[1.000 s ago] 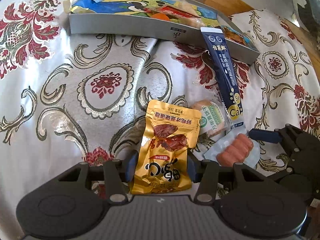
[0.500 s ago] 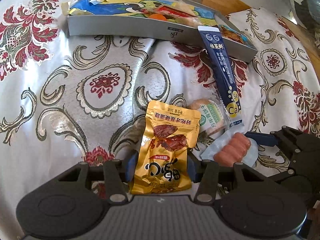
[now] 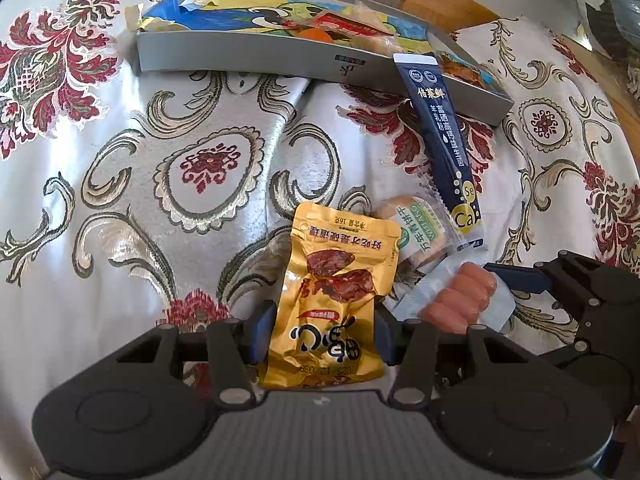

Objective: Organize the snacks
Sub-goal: 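Close the right tool on the sausage pack while the left tool holds the gold bag, then carry the gold bag and sausage pack over the grey tray with both tools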

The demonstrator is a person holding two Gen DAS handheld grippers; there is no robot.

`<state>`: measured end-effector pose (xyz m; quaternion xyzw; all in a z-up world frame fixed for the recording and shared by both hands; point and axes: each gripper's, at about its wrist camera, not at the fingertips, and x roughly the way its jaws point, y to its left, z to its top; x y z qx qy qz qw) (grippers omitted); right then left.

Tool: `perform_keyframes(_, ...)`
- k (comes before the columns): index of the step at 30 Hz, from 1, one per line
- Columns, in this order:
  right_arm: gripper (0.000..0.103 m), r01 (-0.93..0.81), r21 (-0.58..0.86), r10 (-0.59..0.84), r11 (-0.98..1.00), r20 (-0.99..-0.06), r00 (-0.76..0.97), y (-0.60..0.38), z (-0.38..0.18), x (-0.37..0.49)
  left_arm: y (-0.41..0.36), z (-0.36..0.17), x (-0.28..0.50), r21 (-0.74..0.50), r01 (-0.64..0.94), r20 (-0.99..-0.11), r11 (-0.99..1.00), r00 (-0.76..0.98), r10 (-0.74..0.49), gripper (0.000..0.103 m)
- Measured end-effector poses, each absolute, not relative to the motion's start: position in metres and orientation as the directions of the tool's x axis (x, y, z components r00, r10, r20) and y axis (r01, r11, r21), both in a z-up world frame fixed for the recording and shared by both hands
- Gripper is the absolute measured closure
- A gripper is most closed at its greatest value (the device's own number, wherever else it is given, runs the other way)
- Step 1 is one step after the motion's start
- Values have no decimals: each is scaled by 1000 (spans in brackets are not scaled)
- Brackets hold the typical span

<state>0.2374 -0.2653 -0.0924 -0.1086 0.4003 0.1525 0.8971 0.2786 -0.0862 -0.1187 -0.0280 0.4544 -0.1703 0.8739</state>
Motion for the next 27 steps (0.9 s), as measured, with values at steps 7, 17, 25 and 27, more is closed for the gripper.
perform_keyframes(7, 14, -375, -97, 184, 922, -741, 646, -263, -92, 235, -84, -119, 277, -216, 262, -778, 941, 536, -328, 48)
perform_keyframes(17, 14, -389, -171, 151, 905, -726, 670, -258, -87, 226, -88, -115, 272, -211, 242, -785, 947, 535, -312, 50)
perform_keyframes(25, 14, -375, -203, 142, 905, -685, 714, -259, -72, 213, -87, -110, 266, -259, 187, -784, 948, 532, -319, 50)
perform_keyframes(27, 14, -365, -203, 143, 909, -671, 728, -261, -68, 210, -89, -106, 262, -261, 180, -777, 949, 544, -317, 50)
